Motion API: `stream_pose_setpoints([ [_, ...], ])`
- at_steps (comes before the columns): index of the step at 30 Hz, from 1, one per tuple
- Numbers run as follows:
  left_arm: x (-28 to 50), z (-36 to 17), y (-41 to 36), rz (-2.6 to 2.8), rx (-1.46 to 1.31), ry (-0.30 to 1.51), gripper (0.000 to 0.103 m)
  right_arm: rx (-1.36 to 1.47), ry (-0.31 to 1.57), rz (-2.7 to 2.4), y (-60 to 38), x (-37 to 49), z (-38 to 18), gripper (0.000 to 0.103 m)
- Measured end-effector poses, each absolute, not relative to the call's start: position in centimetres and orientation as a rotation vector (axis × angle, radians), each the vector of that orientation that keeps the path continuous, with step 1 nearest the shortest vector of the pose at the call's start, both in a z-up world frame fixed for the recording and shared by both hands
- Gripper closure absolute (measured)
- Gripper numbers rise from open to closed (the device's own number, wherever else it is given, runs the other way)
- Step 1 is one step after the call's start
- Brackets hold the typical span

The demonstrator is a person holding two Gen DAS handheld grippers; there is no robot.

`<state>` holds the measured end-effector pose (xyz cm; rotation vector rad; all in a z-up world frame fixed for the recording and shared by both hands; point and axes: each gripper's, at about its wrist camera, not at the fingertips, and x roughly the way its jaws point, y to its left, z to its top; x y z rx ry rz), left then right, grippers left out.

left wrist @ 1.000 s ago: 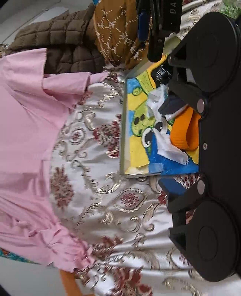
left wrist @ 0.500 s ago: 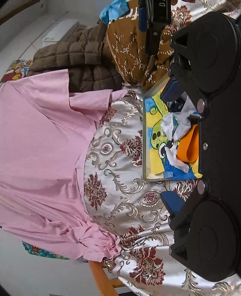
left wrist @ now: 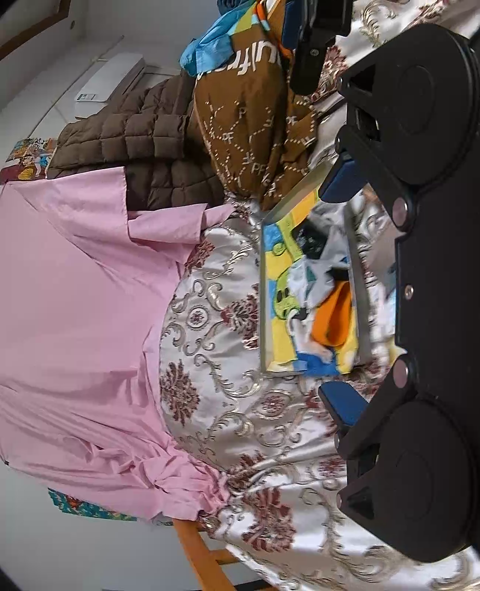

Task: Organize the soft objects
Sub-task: 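Move both open tools back over the remaining pile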

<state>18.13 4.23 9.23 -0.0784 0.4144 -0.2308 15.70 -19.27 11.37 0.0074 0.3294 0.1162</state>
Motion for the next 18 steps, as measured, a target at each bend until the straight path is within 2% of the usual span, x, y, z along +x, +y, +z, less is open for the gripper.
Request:
stream_pose_setpoints([
  [8, 13.2, 7.5, 4.0, -0.22, -0.058, 0.449, 0.001, 0.005, 0.33, 0.071, -19.4, 9.8, 8.6, 0.0],
  [18, 9.2, 3.2, 3.4, -0.237, -0.018, 0.551, 0.001, 0.074, 0.438, 0.046, -20.6, 5.5, 4.7, 0.0],
])
